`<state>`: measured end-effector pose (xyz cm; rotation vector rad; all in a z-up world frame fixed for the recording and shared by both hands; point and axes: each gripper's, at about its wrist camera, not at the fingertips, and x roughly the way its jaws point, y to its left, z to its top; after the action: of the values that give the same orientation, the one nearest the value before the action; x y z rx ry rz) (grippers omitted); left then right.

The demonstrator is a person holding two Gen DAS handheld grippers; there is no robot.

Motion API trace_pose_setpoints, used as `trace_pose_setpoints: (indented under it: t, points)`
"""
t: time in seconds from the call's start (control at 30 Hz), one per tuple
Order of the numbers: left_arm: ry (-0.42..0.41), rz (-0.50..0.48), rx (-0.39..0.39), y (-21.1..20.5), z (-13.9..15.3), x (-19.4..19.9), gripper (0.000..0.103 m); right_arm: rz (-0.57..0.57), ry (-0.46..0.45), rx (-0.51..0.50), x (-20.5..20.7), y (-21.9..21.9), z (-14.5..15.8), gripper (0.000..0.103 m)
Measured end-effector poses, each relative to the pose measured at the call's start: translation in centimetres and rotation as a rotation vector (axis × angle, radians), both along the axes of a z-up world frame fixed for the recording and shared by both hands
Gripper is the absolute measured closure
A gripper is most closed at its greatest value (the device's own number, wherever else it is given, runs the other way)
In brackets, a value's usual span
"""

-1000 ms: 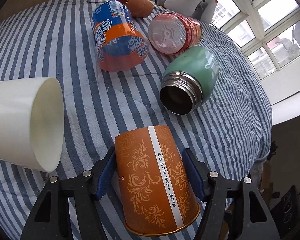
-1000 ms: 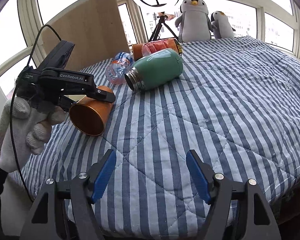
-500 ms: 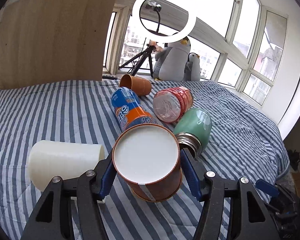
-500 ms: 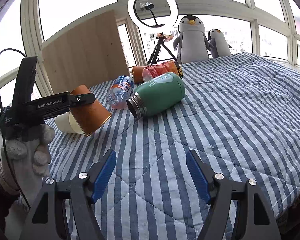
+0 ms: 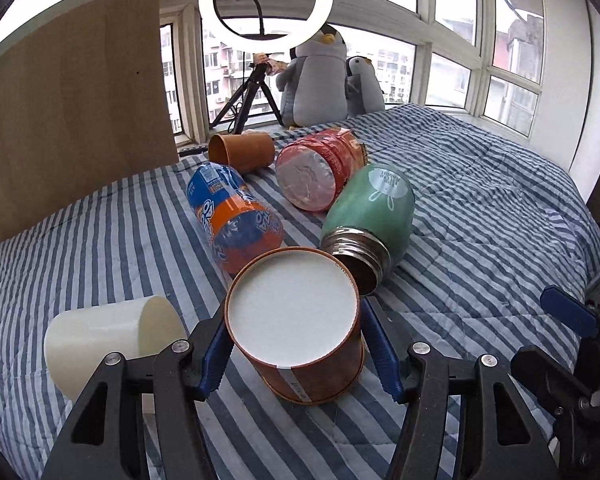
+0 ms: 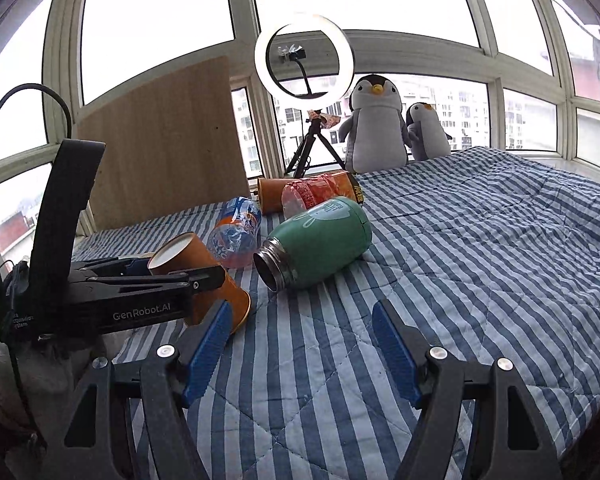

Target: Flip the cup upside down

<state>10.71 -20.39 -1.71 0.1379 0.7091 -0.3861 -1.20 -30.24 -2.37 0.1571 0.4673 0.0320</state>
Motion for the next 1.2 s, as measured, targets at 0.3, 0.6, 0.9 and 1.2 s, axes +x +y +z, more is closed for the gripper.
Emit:
trace_pose_setpoints:
  t: [0.3, 0.6, 0.9, 1.2]
  points:
    - [-0.004, -0.015, -0.072, 1.6, -0.2, -0.5, 0.012, -0.020, -0.012, 0.017, -0.6, -0.8, -0.2, 0.034]
    - [-0.311, 0.126, -0.131, 8.8, 2.1, -9.1, 0.011, -0.081, -0.089, -0.042, -2.3, 0.2, 0.6, 0.034]
    - [-0.612, 0.262, -0.148, 11.8, 3.0, -16.1, 0.004, -0.140, -0.251, -0.152, -2.5, 3.8, 2.7, 0.031]
    - [-0.612, 0.261, -0.130, 11.5, 2.4, -16.6, 0.003, -0.201, -0.400, -0.193, -2.0, 5.7, 3.1, 0.031]
